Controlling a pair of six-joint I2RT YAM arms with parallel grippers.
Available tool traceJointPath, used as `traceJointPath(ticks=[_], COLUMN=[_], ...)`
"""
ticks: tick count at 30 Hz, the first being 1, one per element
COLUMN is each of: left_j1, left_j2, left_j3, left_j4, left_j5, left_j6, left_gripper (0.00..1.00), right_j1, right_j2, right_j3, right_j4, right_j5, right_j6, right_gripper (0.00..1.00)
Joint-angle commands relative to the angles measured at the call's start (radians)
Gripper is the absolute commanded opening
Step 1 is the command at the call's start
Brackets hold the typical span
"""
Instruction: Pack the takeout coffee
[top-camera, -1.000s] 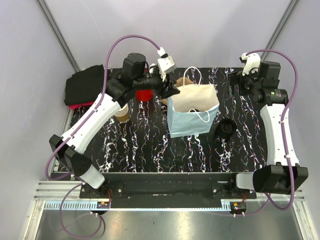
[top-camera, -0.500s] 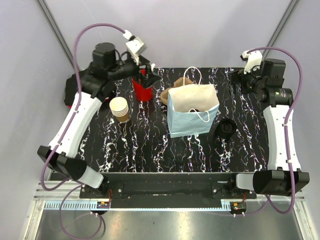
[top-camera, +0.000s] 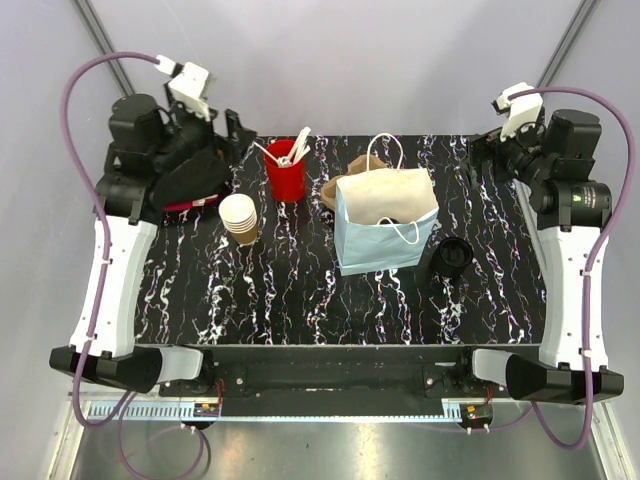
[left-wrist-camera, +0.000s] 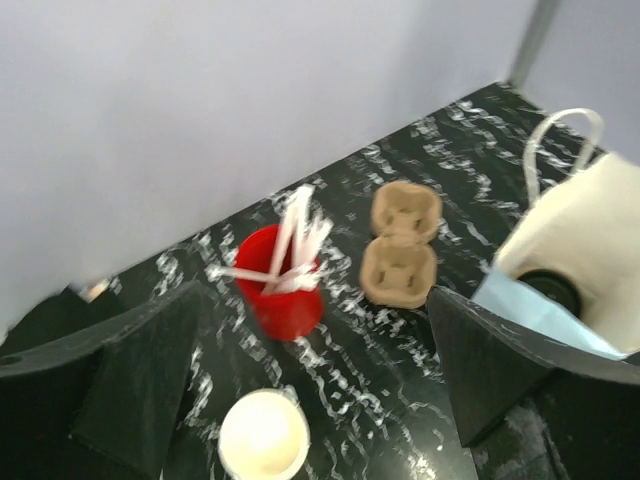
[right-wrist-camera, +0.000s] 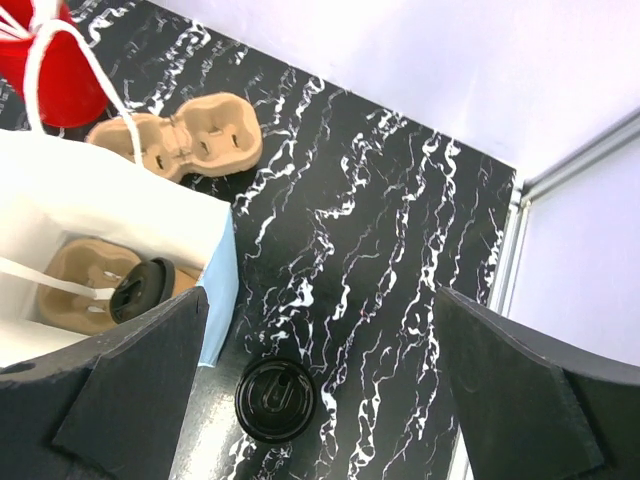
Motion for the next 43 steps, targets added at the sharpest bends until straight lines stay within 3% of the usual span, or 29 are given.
traceJointPath(ticks=[1, 6, 9, 13, 17, 26, 43], left_j1=[0.103, 0.198, 0.328, 0.401, 0.413, 0.415, 0.416], left_j2=[-0.042, -0.055, -0.077, -0.112, -0.117, -0.117, -0.103], left_j3=[-0.015, 0.009, 0.022, 0.063, 0.117, 0.207, 0.238], left_j4=[-0.022, -0.053, -0.069, -0.105, -0.163, -0.223, -0.227], left_j5=[-0.013, 0.065, 0.152, 0.11, 0.006, -0.068, -0.047], left_j6=[-0.028, -0.036, -0.056, -0.044, -0.011, -0.043, -0.06], left_gripper=[0.99, 0.99, 0.99, 0.99, 0.99, 0.99, 0.99], right_j1=[-0.004, -0.004, -0.004, -0.004, -0.004, -0.004, -0.004], right_j2=[-0.006, 0.003, 0.006, 0.014, 0.026, 0.051, 0.066], right_j3=[0.063, 0.115, 0.149, 0.21, 0.289, 0.391, 0.385], right_j4=[-0.041, -0.055, -0.067, -0.104, -0.135, -0.184, -0.178], right_j5=[-0.047, -0.036, -0.018, 0.004, 0.01, 0.024, 0.033], right_j6=[-0.02, 0.038, 0.083, 0.124, 0.161, 0.216, 0.215], right_gripper=[1.0, 1.0, 1.0, 1.0, 1.0, 1.0, 1.0])
